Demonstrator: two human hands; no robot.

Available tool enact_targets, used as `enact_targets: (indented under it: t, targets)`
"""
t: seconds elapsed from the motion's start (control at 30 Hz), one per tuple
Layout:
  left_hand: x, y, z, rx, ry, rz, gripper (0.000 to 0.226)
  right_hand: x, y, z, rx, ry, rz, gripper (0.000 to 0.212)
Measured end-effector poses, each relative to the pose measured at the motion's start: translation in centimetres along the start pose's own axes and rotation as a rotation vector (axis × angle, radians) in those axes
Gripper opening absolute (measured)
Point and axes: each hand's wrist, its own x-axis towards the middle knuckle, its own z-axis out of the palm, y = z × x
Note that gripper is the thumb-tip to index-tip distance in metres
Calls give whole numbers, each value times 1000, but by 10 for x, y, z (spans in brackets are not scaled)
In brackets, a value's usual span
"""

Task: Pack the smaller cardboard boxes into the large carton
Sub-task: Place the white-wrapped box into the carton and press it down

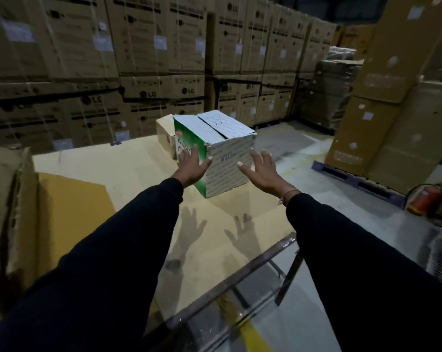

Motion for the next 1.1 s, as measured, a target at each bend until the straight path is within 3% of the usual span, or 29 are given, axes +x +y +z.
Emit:
enact_targets:
  t: [0.3, 0.6, 0.87, 1.0, 1.1]
  targets:
    - [123, -20, 16, -19, -45, -52, 92, 133, 47, 0, 62, -5, 41, 88]
    - [225, -23, 48, -71, -23, -160, 95, 279, 67, -4, 15, -44, -75, 79]
    - [304, -18, 66, -126, 179, -372, 90, 411, 101, -19, -169, -181, -112, 80]
    - [317, -28, 68, -92, 238, -376, 85, 454, 125, -6, -87, -354, -149, 92]
    - [321, -32, 67, -88, 257, -359, 81, 472, 130, 0, -25, -362, -203, 101]
